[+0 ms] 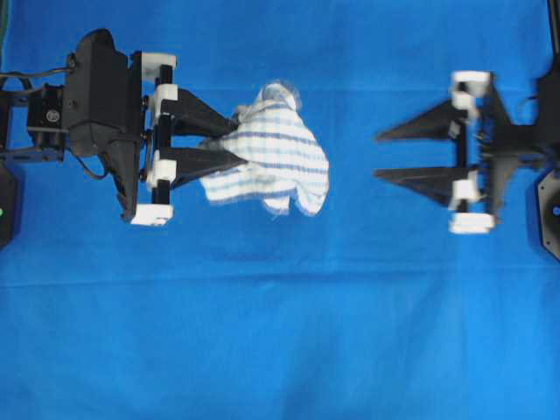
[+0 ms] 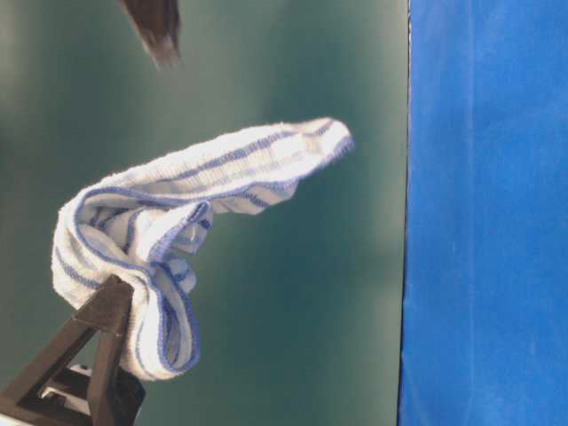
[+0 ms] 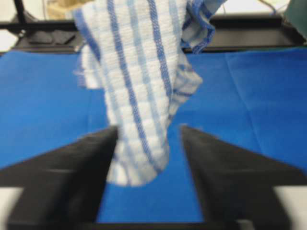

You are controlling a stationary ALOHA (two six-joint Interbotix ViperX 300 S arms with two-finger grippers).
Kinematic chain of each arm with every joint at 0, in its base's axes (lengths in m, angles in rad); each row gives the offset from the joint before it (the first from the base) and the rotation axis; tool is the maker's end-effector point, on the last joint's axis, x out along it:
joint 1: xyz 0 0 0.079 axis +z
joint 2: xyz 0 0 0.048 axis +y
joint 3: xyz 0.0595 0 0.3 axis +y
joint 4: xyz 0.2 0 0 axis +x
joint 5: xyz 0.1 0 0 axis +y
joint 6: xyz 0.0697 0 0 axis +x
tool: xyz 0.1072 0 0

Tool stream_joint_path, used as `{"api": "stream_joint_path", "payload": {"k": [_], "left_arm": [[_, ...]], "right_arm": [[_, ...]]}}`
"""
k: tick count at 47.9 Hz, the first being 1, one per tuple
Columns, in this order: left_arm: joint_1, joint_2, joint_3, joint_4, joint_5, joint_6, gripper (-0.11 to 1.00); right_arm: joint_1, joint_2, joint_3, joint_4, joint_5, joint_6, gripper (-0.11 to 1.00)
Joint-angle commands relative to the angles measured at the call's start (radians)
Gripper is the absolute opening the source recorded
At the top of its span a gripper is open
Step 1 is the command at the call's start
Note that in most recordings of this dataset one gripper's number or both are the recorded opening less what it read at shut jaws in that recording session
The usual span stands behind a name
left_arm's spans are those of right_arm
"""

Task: Hand over the towel.
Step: 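Move the right gripper to the towel held by the left gripper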

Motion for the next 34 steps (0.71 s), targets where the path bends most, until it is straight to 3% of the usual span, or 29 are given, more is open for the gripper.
{"api": "stream_joint_path", "payload": {"k": [1, 20, 34], "left_arm": [[-0.005, -0.009, -0.017, -0.002, -0.009, -0.002, 0.20], [-0.009, -0.006, -0.017, -0.002, -0.009, -0.002, 0.20], [-0.012, -0.006, -0.017, 0.000, -0.008, -0.002, 0.20]], "right_arm": [[-0.005, 0.071, -0.064, 0.005, -0.040, 0.002, 0.70], [-0.002, 0.362, -0.308, 0.006, -0.069, 0.015, 0.71], [-0.002, 0.431, -0.385, 0.005, -0.064, 0.014, 0.71]]}}
